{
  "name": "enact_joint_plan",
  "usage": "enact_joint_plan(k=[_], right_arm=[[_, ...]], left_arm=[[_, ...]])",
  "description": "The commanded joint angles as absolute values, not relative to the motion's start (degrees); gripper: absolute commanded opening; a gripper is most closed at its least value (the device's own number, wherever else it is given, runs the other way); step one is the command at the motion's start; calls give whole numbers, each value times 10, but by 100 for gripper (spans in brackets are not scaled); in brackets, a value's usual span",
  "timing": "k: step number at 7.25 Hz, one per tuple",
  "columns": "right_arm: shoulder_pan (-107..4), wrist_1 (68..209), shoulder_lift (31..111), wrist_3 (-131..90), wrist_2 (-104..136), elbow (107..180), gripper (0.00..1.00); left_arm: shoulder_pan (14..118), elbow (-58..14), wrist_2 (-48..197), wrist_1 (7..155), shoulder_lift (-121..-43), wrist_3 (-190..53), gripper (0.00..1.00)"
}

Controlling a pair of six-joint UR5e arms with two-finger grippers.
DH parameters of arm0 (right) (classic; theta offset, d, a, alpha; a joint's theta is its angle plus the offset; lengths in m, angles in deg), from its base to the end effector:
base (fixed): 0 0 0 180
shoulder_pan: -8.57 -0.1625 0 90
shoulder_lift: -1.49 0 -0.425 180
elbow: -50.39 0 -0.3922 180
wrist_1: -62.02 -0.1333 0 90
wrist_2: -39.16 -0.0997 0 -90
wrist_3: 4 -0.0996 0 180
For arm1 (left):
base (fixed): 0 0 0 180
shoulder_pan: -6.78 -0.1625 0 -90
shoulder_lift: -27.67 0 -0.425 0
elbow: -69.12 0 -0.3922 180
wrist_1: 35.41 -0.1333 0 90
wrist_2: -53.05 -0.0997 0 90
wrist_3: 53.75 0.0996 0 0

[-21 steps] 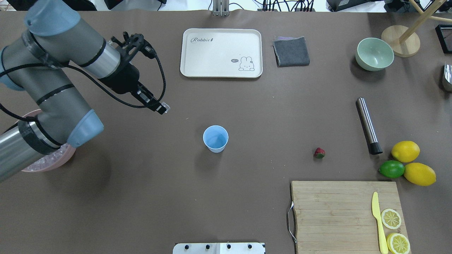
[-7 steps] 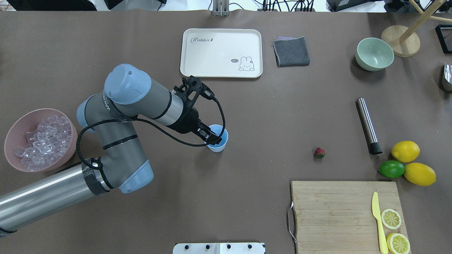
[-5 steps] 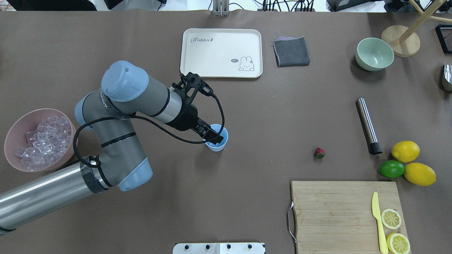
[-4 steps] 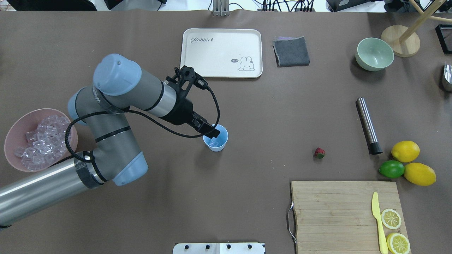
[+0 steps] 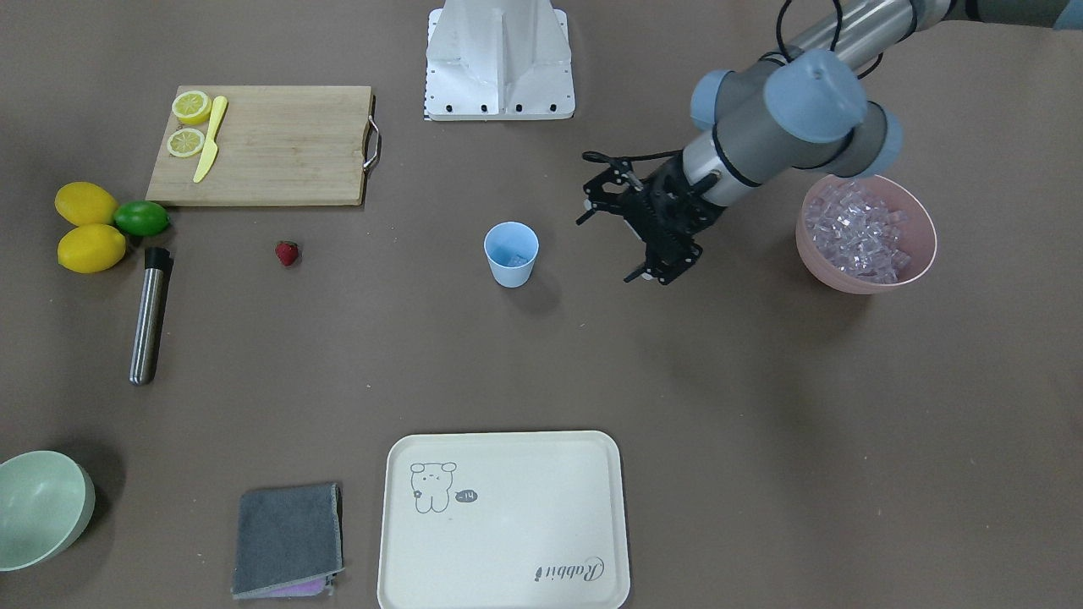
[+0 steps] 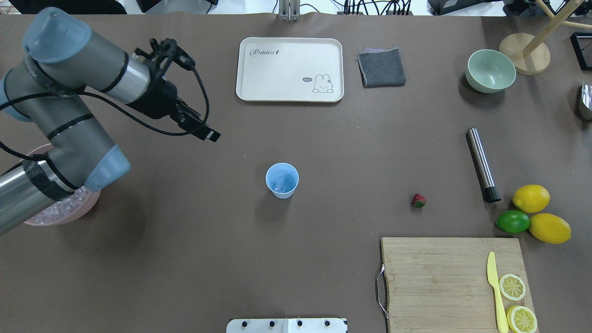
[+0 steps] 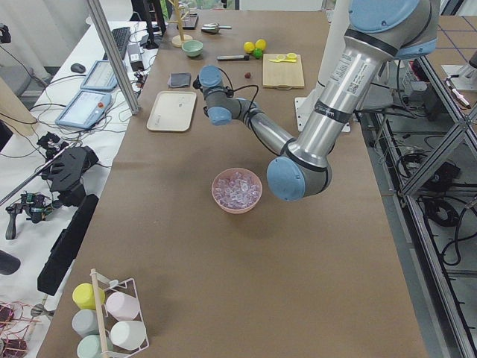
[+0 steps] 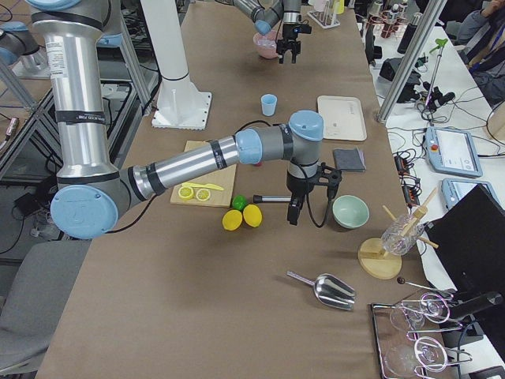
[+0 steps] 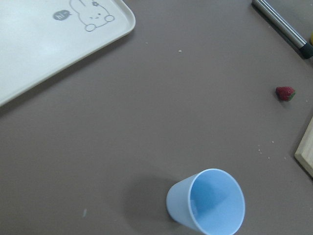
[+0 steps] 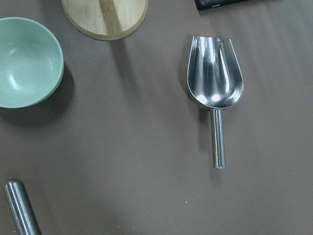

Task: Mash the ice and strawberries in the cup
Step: 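Move the left gripper back over the pink ice bowl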

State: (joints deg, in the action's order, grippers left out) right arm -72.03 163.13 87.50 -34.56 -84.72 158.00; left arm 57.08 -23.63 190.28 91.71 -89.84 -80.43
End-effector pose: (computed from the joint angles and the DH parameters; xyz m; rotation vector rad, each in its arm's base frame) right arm -0.0061 -0.5132 0.5052 -0.0346 -0.6173 0.3034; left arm 0.3599 -0.5277 0.2758 0.5343 1.2258 0.6759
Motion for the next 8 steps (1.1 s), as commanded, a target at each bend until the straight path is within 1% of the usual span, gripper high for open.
enact_joint_plan(k=[1, 3, 4, 8], right_arm=[[-713, 1631, 875, -355, -855, 1581, 100], [-698, 1632, 873, -358, -857, 1577, 100], [-692, 1631, 874, -365, -862, 1580, 100], [-674, 1630, 865, -371, -859, 1581, 100]], left_arm=[[646, -233, 1961, 916, -855, -723, 97], [719, -229, 2023, 914, -805, -628, 97], [732, -232, 2037, 915, -783, -598, 97], [734, -234, 2034, 918, -680, -437, 95]])
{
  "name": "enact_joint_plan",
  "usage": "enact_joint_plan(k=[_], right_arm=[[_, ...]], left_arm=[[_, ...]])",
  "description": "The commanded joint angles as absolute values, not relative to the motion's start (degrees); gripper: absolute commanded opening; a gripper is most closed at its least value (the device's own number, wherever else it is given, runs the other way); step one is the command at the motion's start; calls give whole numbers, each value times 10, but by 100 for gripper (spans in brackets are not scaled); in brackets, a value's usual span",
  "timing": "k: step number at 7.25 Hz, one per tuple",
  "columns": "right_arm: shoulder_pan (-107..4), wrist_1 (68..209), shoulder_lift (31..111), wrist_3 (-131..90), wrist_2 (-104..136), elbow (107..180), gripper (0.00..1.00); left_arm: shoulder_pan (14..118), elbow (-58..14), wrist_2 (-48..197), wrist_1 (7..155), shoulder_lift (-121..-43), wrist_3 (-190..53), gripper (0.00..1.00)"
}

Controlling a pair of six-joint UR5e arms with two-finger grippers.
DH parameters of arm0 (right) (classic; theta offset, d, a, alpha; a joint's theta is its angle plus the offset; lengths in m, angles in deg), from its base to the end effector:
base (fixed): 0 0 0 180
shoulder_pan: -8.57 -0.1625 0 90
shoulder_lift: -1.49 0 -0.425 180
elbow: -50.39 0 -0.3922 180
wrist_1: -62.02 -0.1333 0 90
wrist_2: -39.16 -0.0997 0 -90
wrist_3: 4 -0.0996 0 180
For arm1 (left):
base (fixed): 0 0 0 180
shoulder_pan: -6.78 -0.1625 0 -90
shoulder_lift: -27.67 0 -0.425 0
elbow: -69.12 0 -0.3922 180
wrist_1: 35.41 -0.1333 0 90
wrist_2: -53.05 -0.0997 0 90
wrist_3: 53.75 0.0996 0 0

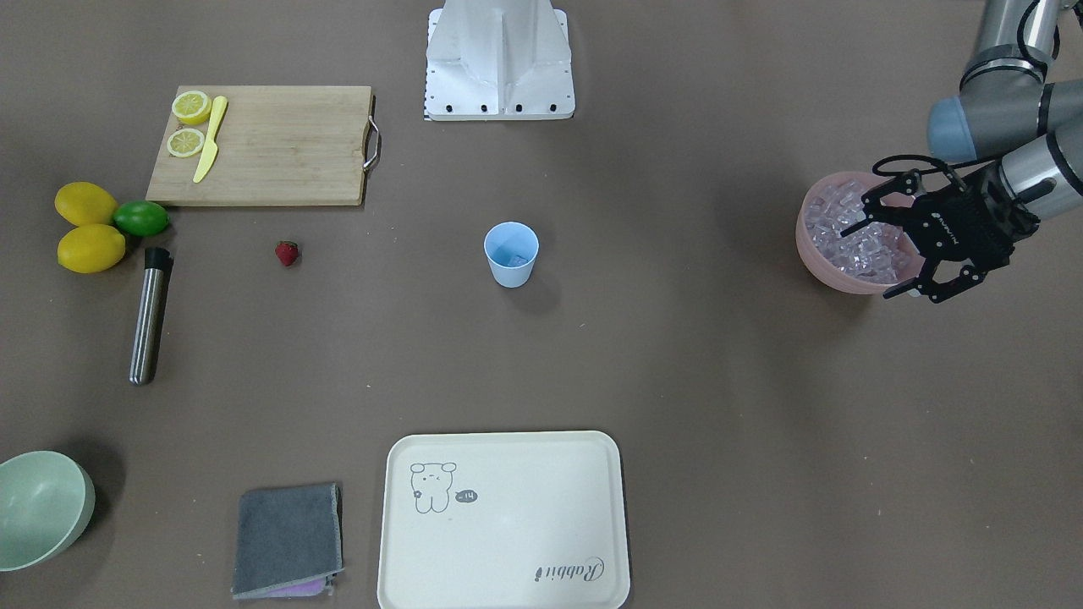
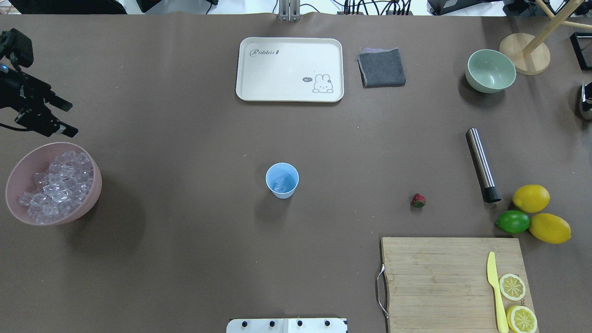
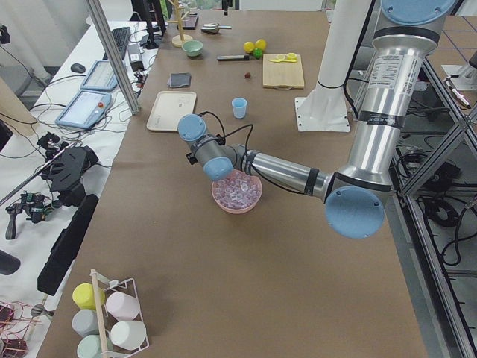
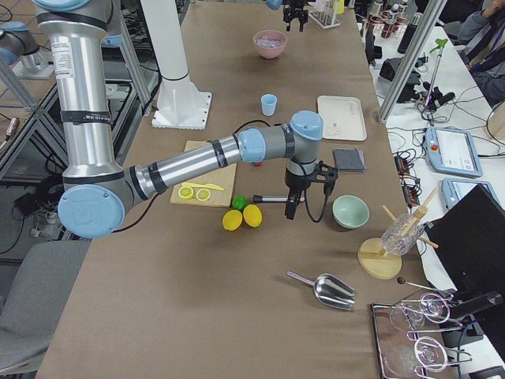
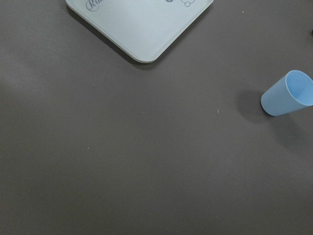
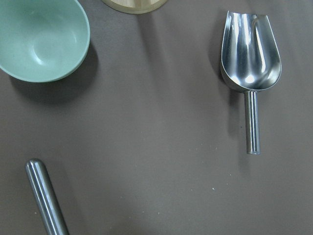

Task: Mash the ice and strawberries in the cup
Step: 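Move the left gripper back over the pink ice bowl, then lower the left gripper into the bowl and grasp another ice cube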

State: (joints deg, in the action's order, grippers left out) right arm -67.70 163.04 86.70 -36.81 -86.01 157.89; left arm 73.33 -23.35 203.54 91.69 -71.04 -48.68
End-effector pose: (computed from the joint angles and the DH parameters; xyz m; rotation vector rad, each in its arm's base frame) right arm -0.0478 -0.5155 0.4976 -0.0669 -0.6391 0.2611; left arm 0.1769 -0.5250 0.4648 0.6102 1.1306 0.8728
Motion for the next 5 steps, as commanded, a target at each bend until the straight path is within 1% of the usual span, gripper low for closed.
enact_joint_plan(k=[1, 3, 4, 5], right_arm=[[-674, 1630, 864, -371, -857, 1581, 100], [-674, 1630, 863, -371, -854, 1581, 100], [-675, 1630, 863, -371, -850, 1582, 100], [-675, 1627, 863, -371, -838, 1581, 100]], left_arm=[[734, -238, 2031, 921, -661, -423, 95], [732, -240, 2030, 932, -623, -388, 90], [730, -240, 2030, 940, -616, -387, 82], [724, -240, 2028, 951, -602, -387, 81]])
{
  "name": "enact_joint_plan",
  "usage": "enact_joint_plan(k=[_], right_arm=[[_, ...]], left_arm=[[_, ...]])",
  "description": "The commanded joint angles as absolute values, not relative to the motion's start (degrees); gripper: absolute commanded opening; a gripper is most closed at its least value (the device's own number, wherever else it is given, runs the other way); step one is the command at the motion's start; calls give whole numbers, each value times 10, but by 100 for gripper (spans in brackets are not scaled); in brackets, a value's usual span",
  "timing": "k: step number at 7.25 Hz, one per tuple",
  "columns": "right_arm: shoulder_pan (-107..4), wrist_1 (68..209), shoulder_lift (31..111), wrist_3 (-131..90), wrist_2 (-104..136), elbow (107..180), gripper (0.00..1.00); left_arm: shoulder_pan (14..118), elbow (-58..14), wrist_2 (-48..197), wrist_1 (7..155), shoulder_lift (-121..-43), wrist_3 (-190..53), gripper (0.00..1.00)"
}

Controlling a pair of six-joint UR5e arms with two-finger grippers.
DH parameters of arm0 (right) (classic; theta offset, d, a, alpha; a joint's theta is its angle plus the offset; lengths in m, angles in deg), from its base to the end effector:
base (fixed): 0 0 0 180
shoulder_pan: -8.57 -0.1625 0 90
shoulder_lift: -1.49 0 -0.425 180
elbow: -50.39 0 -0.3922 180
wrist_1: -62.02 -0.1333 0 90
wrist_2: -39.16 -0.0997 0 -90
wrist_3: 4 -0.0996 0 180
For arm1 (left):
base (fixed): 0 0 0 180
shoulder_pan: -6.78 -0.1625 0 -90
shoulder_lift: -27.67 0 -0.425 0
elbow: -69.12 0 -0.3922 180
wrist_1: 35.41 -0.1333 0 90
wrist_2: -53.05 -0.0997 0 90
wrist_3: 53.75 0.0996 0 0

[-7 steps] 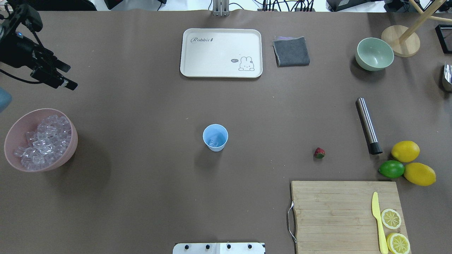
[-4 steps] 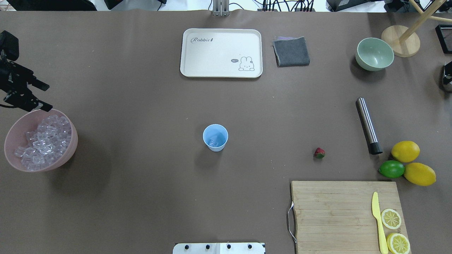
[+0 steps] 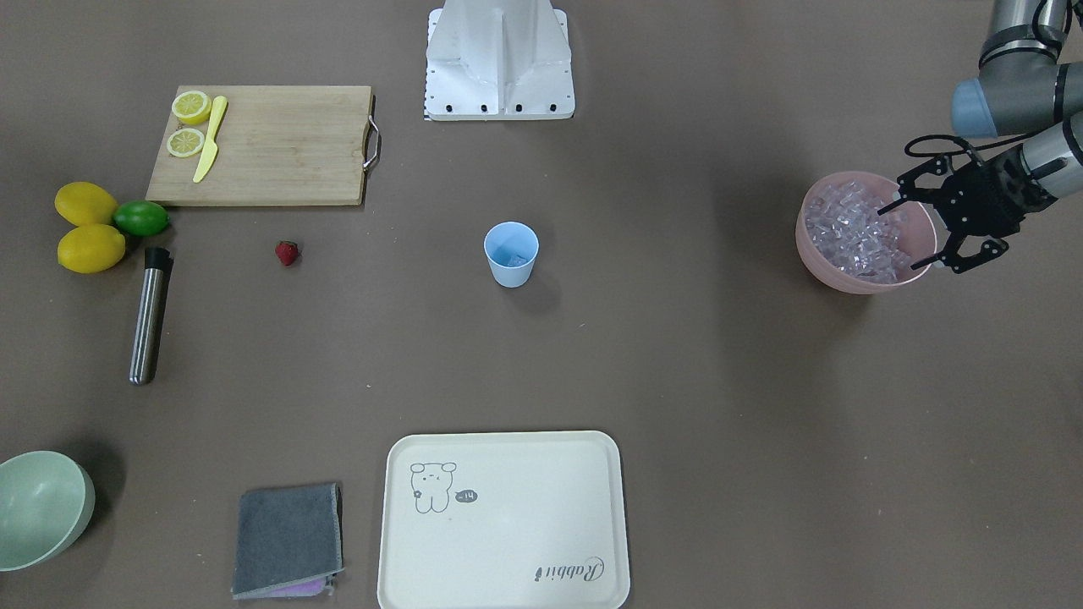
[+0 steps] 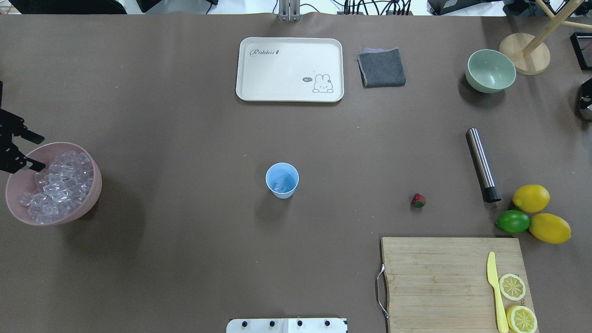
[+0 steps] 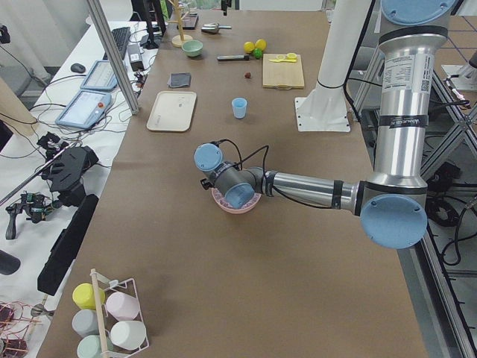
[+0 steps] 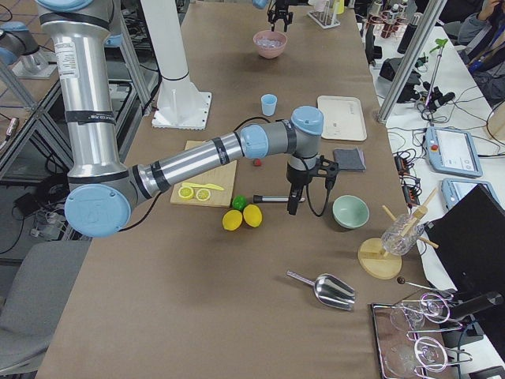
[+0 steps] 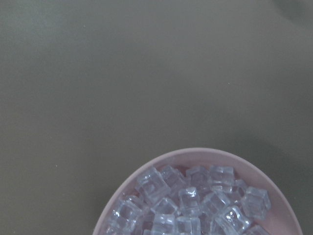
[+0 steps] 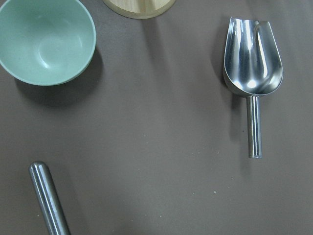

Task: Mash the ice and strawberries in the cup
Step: 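Lower the left gripper into the bowl and grasp another ice cube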

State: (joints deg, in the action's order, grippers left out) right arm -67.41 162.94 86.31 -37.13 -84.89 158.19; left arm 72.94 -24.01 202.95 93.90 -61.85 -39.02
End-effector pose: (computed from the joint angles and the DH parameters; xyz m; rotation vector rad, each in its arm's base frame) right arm -0.0493 -0.5177 0.4925 -0.0497 -0.6261 0.2600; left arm 0.1573 -0.4725 0.5398 0.6053 1.0880 0.9693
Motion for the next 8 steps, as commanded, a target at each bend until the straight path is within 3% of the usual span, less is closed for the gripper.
enact_joint_plan(k=[1, 8], right_arm=[[-675, 1627, 865, -371, -833, 1583, 100], [-675, 1627, 865, -391, -805, 1589, 100]], left_arm=[[716, -240, 2028, 961, -593, -387, 81], [656, -238, 2028, 984, -577, -387, 80]])
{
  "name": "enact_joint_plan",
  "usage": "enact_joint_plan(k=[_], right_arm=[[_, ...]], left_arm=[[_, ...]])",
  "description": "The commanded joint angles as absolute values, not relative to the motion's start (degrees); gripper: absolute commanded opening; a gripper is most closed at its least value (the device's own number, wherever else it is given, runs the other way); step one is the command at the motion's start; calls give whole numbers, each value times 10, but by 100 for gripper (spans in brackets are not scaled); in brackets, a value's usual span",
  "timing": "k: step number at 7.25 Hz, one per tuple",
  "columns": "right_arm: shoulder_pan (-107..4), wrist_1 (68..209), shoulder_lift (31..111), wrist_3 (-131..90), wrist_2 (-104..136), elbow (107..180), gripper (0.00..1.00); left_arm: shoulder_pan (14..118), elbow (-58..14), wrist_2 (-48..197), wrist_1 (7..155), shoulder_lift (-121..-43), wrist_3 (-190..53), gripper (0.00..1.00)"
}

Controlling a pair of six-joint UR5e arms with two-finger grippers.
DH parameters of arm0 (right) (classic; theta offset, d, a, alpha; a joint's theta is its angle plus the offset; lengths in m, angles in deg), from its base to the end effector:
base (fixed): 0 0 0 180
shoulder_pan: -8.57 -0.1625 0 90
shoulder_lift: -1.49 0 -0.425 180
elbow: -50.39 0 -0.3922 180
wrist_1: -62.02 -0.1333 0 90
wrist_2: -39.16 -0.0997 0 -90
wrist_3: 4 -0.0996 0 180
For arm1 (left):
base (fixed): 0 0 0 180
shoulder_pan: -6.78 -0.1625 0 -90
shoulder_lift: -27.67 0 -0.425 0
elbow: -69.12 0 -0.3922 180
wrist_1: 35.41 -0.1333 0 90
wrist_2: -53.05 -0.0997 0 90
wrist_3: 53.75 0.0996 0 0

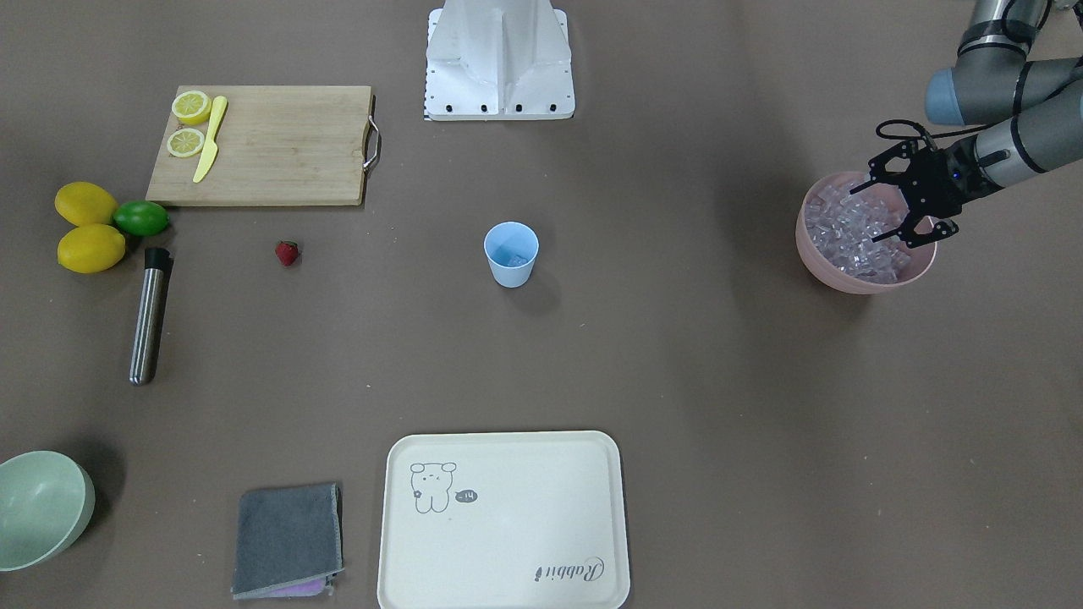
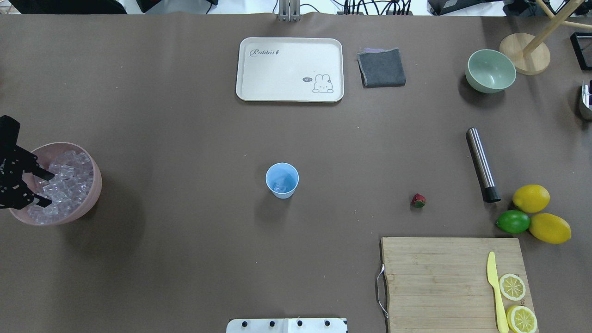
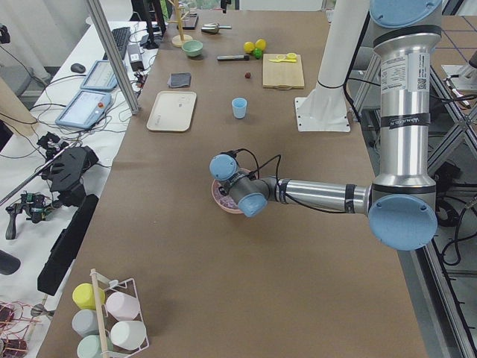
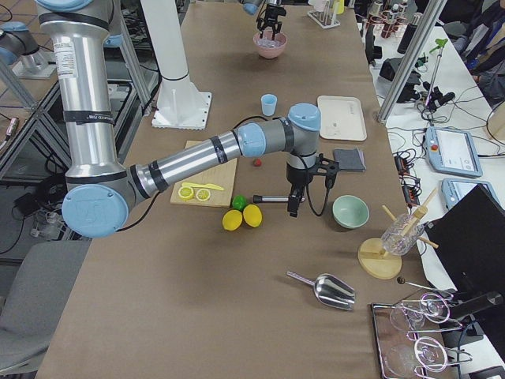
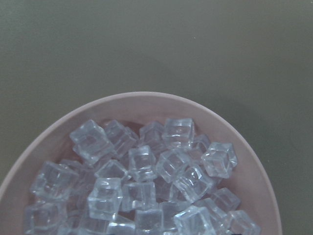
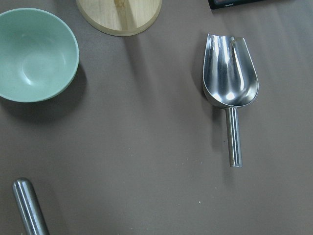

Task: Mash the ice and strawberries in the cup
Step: 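Lower the left gripper into the bowl and grasp another ice cube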

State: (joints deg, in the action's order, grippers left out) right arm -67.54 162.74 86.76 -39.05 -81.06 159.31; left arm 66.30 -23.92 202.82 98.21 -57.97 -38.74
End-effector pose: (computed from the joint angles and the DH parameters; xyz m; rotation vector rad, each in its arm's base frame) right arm -0.0419 -0.5158 0.4903 -0.0170 -0.5714 0.2997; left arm 0.1963 -0.4267 0.5653 0.5563 1.1300 1.0757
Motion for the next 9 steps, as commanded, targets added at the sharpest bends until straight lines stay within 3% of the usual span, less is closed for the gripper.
enact_joint_plan(k=[1, 2, 4, 6, 7, 9], right_arm=[[-675, 1627, 864, -391, -805, 1590, 100], [-675, 1627, 864, -392, -805, 1590, 100], [-675, 1627, 865, -392, -805, 1591, 100], [-675, 1627, 865, -392, -805, 1592, 100], [-675, 1627, 865, -392, -805, 1592, 100], [-675, 1627, 864, -398, -805, 1595, 100]], left_arm=[[655, -238, 2027, 984, -577, -387, 74], [655, -237, 2027, 984, -577, -387, 71], [649, -238, 2018, 985, -579, -387, 51], [646, -236, 2018, 984, -579, -387, 24], [646, -235, 2018, 984, -583, -388, 3], [646, -231, 2024, 971, -606, -397, 0]])
